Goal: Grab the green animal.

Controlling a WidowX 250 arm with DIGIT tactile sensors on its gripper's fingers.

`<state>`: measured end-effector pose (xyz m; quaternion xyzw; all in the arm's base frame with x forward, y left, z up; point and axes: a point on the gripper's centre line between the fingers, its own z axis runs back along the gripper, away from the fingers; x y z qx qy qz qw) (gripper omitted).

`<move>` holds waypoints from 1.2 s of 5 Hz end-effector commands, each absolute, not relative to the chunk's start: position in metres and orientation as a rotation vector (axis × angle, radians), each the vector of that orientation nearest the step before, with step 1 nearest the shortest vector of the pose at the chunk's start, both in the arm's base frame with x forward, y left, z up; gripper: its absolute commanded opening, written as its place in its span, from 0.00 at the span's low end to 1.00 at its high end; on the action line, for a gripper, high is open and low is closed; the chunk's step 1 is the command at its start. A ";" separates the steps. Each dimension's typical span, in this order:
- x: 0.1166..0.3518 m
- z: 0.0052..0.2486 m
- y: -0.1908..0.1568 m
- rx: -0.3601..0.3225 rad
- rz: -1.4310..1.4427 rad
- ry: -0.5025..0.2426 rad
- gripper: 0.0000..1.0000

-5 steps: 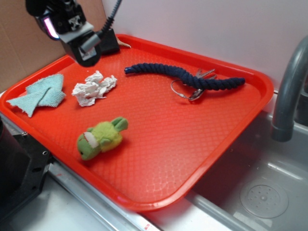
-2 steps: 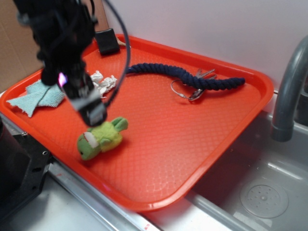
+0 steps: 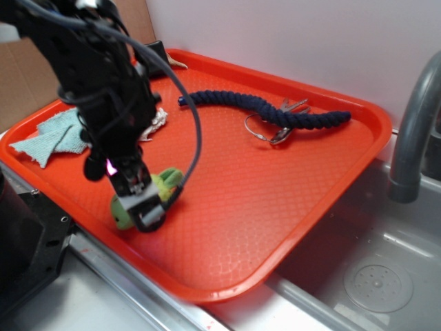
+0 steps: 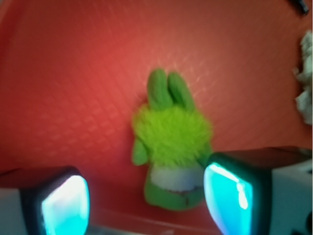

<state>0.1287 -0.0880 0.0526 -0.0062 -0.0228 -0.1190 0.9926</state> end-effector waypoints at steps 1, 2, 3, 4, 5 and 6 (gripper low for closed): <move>0.126 0.028 -0.080 -0.052 -0.249 0.020 1.00; 0.124 0.023 -0.072 -0.052 -0.236 0.072 0.00; 0.120 0.027 -0.064 -0.039 -0.207 0.080 0.00; 0.123 0.064 -0.053 -0.005 -0.183 0.016 0.00; 0.129 0.115 -0.042 0.041 -0.159 -0.047 0.00; 0.133 0.166 -0.032 0.068 -0.112 -0.112 0.00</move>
